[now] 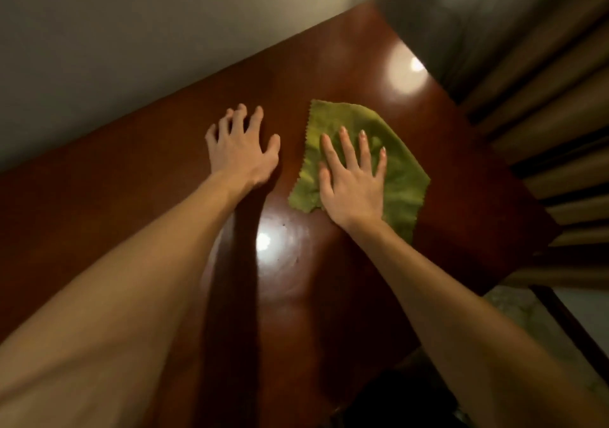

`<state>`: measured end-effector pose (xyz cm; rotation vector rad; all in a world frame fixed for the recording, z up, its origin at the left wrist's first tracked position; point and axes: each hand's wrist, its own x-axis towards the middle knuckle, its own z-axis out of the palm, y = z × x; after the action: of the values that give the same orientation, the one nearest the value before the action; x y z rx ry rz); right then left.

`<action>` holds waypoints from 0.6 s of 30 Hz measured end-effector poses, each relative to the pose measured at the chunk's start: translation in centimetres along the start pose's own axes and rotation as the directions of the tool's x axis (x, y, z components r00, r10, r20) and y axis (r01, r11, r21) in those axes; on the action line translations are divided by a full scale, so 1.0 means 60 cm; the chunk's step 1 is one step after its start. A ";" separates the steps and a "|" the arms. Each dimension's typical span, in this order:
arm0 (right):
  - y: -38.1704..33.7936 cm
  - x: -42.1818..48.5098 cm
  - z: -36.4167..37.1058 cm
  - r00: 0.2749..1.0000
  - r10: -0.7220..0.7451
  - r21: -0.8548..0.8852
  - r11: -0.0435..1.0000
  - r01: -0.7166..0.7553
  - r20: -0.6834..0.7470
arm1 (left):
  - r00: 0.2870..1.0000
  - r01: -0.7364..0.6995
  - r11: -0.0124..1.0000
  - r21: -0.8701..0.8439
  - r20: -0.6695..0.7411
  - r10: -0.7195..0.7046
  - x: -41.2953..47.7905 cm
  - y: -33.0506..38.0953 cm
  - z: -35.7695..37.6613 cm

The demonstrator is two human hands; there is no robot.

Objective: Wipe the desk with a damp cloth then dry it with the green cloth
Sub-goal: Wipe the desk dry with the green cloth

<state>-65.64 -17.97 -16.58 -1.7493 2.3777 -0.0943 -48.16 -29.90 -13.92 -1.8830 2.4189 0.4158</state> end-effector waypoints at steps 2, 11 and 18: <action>-0.034 -0.039 0.009 0.995 -0.095 -0.033 0.995 0.096 0.014 | 0.994 -0.092 0.991 0.101 0.066 0.086 -0.007 -0.029 -0.023; -0.159 -0.437 0.049 0.939 -0.315 -0.012 0.947 0.320 0.139 | 0.951 -0.223 0.973 0.056 0.234 0.204 -0.195 -0.077 -0.026; -0.089 -0.377 0.045 0.993 -0.107 0.007 0.994 0.107 0.051 | 0.939 -0.235 0.971 0.049 0.269 0.214 -0.264 -0.088 0.014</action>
<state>-53.61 2.06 -15.79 -1.8541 2.2461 -0.0691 -39.15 -15.93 -12.47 -1.4209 2.4347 0.5316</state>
